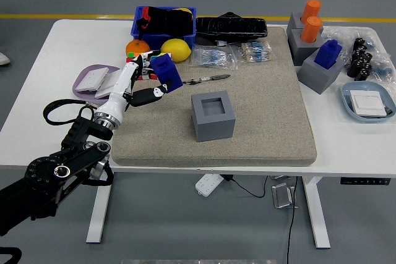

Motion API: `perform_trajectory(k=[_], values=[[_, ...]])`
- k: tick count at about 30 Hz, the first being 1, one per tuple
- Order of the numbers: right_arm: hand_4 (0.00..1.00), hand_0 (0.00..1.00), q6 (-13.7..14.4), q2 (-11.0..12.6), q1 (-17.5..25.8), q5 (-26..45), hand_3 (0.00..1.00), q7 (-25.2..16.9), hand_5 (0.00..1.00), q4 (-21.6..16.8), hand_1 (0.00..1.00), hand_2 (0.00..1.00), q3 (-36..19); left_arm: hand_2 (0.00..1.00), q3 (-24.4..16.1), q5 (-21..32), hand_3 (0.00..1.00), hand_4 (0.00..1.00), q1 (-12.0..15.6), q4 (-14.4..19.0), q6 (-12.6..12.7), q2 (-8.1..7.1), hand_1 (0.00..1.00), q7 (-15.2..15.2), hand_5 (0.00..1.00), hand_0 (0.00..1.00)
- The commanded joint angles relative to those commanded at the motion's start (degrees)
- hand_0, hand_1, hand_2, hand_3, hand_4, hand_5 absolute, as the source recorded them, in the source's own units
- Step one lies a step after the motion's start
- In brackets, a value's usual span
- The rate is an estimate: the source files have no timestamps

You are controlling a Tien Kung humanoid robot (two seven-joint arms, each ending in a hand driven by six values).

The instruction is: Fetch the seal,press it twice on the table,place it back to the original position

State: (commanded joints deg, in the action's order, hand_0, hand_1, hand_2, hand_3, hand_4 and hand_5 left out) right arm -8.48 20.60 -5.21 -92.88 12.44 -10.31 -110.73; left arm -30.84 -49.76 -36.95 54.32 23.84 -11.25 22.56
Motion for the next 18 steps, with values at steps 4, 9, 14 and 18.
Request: perform_trajectory(k=[4,9,14,18], values=[[0.816,0.788,-0.02,0.12,-0.11,0.06,0.664,0.06,0.485,0.0,0.721,0.725,0.04,0.415,3.69,-0.39,0.839,0.586,-2.81,2.07,-1.23,0.03,0.503,-1.95,0.002,0.8],[0.816,0.788,-0.03,0.34,-0.32,0.33,0.664,0.05,0.485,0.0,0.721,0.725,0.5,0.413,7.23,-0.87,0.838,0.585,-6.37,3.21,-2.44,0.73,0.497,-4.09,0.002,0.8],[0.816,0.788,-0.01,0.49,-0.48,0.49,0.664,0.08,0.484,0.0,0.721,0.725,0.91,0.413,9.33,-0.62,0.838,0.585,-7.87,2.53,-2.84,1.89,0.497,-4.73,0.002,0.8],[0.816,0.788,0.0,0.54,-0.6,0.51,0.664,0.19,0.484,0.0,0.721,0.725,1.15,0.412,10.9,0.12,0.839,0.585,-8.31,1.27,-3.18,2.62,0.497,-5.05,0.002,0.802]])
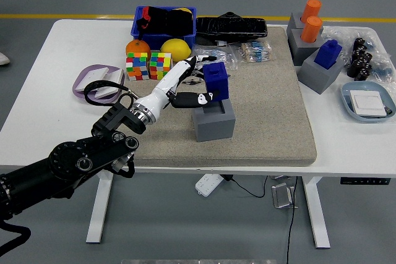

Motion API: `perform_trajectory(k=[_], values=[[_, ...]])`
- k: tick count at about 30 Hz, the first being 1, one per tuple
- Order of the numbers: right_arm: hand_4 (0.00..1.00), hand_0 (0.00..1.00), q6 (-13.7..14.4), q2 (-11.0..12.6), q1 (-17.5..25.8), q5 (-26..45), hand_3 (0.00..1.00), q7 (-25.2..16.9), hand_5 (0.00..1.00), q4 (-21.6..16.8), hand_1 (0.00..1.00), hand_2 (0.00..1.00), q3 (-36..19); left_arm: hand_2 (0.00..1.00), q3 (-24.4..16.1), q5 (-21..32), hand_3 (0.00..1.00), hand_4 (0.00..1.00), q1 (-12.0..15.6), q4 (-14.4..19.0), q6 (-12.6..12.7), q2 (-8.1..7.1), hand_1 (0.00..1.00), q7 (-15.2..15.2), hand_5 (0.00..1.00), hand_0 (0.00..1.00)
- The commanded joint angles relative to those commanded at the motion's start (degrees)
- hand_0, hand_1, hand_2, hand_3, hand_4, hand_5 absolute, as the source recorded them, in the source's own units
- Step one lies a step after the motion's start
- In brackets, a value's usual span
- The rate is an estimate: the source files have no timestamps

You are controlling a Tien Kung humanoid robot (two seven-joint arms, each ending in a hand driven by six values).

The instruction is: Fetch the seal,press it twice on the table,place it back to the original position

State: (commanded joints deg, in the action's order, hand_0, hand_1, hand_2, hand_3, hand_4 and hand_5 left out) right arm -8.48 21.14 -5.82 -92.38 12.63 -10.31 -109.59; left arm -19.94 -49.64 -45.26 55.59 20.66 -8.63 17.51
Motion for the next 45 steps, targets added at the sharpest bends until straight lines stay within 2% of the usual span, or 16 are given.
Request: perform_trajectory(k=[11,45], values=[[0.816,0.787,0.01,0.05,-0.02,0.19,0.664,-0.07,0.484,0.0,0.722,0.725,0.47,0.412,2.53,1.03,0.84,0.585,-0.43,-2.96,0.06,0.67,0.493,0.22,0.002,0.802],[0.817,0.787,0.01,-0.08,0.15,0.36,0.664,-0.15,0.484,0.0,0.721,0.725,0.52,0.41,5.91,2.29,0.842,0.585,-0.7,-4.88,0.14,1.07,0.491,0.82,0.002,0.805]])
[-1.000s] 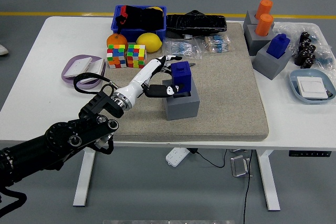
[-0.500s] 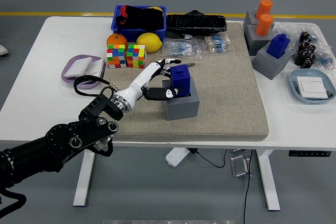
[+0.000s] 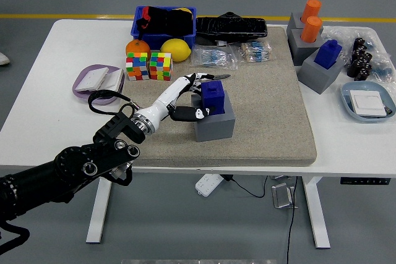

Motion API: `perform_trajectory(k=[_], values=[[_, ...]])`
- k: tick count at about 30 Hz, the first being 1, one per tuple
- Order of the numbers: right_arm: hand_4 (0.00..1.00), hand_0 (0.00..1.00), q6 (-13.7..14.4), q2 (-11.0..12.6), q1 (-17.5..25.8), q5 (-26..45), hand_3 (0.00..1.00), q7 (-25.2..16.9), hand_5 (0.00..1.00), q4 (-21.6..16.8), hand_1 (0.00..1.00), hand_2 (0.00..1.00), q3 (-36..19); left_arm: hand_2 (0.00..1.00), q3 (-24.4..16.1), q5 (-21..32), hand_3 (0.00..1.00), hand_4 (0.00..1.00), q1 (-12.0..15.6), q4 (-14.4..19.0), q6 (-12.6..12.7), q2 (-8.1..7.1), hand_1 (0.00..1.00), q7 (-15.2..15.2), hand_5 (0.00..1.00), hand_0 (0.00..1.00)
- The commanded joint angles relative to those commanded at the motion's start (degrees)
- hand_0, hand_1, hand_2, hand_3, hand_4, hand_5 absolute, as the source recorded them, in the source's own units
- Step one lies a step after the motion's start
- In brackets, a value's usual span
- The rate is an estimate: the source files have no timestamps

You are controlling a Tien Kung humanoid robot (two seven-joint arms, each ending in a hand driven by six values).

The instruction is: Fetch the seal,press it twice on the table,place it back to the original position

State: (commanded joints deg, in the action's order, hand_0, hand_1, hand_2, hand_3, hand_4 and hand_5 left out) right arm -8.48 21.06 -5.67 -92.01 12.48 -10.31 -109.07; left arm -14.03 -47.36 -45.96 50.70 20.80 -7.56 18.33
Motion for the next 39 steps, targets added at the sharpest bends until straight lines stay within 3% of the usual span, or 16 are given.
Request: perform_trajectory(k=[7,8,13,14,19,20,25,26,31,32,37,38,39], values=[[0.817,0.787,-0.01,-0.05,-0.07,0.12,0.664,-0.01,0.483,0.0,0.721,0.725,0.19,0.411,0.14,0.38,0.842,0.585,-0.03,-0.61,0.11,0.42,0.491,0.29,0.002,0.805],[0.817,0.787,-0.01,-0.07,-0.07,0.17,0.664,-0.03,0.484,0.0,0.721,0.725,0.19,0.482,0.2,0.48,0.842,0.606,-0.02,-0.68,0.01,0.42,0.59,0.3,0.002,0.808],[0.817,0.787,0.0,-0.01,-0.04,0.15,0.664,-0.03,0.484,0.0,0.721,0.725,0.07,0.482,0.34,1.26,0.842,0.606,0.09,-0.85,-0.56,0.42,0.59,0.43,0.002,0.808],[0.817,0.787,0.01,0.0,-0.01,0.11,0.664,-0.02,0.483,0.0,0.721,0.725,0.0,0.587,0.34,1.34,0.843,0.652,0.1,-0.86,-0.62,0.42,0.709,0.48,0.002,0.816],[0.817,0.787,0.0,-0.04,0.03,0.05,0.664,0.05,0.483,0.0,0.721,0.725,-0.07,0.587,0.2,1.82,0.843,0.652,0.08,-0.99,-0.99,0.37,0.709,0.78,0.002,0.816],[0.818,0.787,-0.02,-0.09,0.02,0.05,0.664,0.03,0.484,0.0,0.721,0.725,-0.07,0.742,0.16,1.97,0.849,0.777,0.11,-1.0,-1.11,0.33,0.803,0.88,0.002,0.83],[0.818,0.787,-0.05,-0.1,-0.08,0.36,0.664,-0.11,0.484,0.0,0.721,0.725,0.21,0.742,0.23,2.45,0.849,0.777,0.26,-1.16,-1.82,0.31,0.803,1.08,0.002,0.83],[0.818,0.787,-0.05,-0.07,-0.09,0.43,0.664,-0.13,0.484,0.0,0.721,0.725,0.3,0.824,0.2,2.5,0.866,0.878,0.27,-1.18,-1.97,0.33,0.86,1.11,0.002,0.847],[0.818,0.787,-0.02,-0.05,0.06,0.39,0.664,-0.02,0.484,0.0,0.721,0.725,0.23,0.824,-0.22,2.61,0.866,0.878,0.39,-1.13,-3.17,0.41,0.86,1.15,0.002,0.847],[0.818,0.787,-0.03,-0.07,0.08,0.34,0.664,0.01,0.484,0.0,0.721,0.725,0.19,0.872,-0.33,2.64,0.904,0.998,0.41,-1.13,-3.53,0.4,0.91,1.12,0.002,0.879],[0.818,0.787,-0.05,-0.16,0.09,0.15,0.664,0.08,0.484,0.0,0.721,0.725,-0.06,0.872,-0.69,2.95,0.904,0.998,0.4,-1.31,-5.23,0.36,0.91,0.84,0.002,0.879],[0.819,0.787,-0.04,-0.14,0.09,0.13,0.664,0.05,0.484,0.0,0.721,0.725,-0.09,0.929,-0.81,3.15,0.947,0.998,0.42,-1.39,-5.65,0.35,0.969,0.8,0.251,0.934],[0.819,0.787,-0.04,-0.11,0.09,0.15,0.664,0.03,0.484,0.0,0.721,0.725,-0.11,0.929,-0.9,3.33,0.947,0.998,0.44,-1.49,-6.0,0.35,0.969,0.79,0.251,0.934]])
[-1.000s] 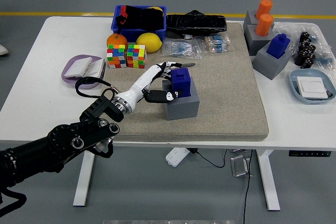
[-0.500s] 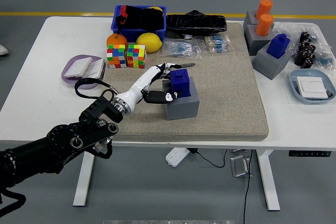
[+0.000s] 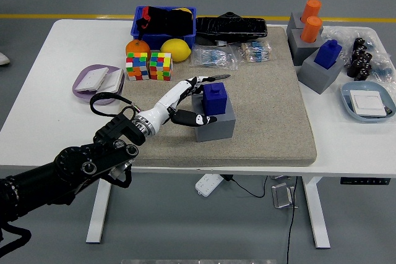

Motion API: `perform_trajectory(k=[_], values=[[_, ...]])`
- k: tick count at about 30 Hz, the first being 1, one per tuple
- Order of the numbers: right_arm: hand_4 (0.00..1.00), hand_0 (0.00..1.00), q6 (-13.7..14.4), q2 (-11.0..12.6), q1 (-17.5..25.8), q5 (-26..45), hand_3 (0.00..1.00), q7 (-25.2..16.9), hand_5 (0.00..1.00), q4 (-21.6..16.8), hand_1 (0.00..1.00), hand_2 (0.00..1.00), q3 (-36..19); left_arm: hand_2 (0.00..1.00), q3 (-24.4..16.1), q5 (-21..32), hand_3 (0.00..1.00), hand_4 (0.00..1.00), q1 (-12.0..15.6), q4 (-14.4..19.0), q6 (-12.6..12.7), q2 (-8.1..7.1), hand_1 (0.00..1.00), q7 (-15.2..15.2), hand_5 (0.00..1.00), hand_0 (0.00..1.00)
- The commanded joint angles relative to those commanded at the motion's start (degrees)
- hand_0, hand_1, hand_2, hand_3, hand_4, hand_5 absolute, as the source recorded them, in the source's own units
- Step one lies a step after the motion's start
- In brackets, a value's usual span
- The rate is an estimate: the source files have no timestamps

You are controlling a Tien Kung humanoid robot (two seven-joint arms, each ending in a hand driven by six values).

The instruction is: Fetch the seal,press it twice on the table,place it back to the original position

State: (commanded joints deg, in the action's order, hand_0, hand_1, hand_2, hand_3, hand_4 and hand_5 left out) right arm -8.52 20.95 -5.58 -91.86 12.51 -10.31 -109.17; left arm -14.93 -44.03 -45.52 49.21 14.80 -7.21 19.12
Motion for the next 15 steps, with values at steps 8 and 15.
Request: perform_trajectory(k=[8,15], values=[[0.819,0.787,-0.02,0.0,-0.02,0.17,0.664,-0.06,0.484,0.0,0.721,0.725,0.21,0.986,-1.16,0.82,0.997,0.998,0.29,-0.36,-2.05,-0.04,0.998,0.29,0.476,0.984],[0.819,0.787,-0.03,-0.1,0.04,0.13,0.664,-0.06,0.484,0.0,0.721,0.724,0.15,0.998,-2.85,2.0,0.998,0.998,0.71,-0.52,-4.31,-0.19,0.998,0.53,0.553,0.998]])
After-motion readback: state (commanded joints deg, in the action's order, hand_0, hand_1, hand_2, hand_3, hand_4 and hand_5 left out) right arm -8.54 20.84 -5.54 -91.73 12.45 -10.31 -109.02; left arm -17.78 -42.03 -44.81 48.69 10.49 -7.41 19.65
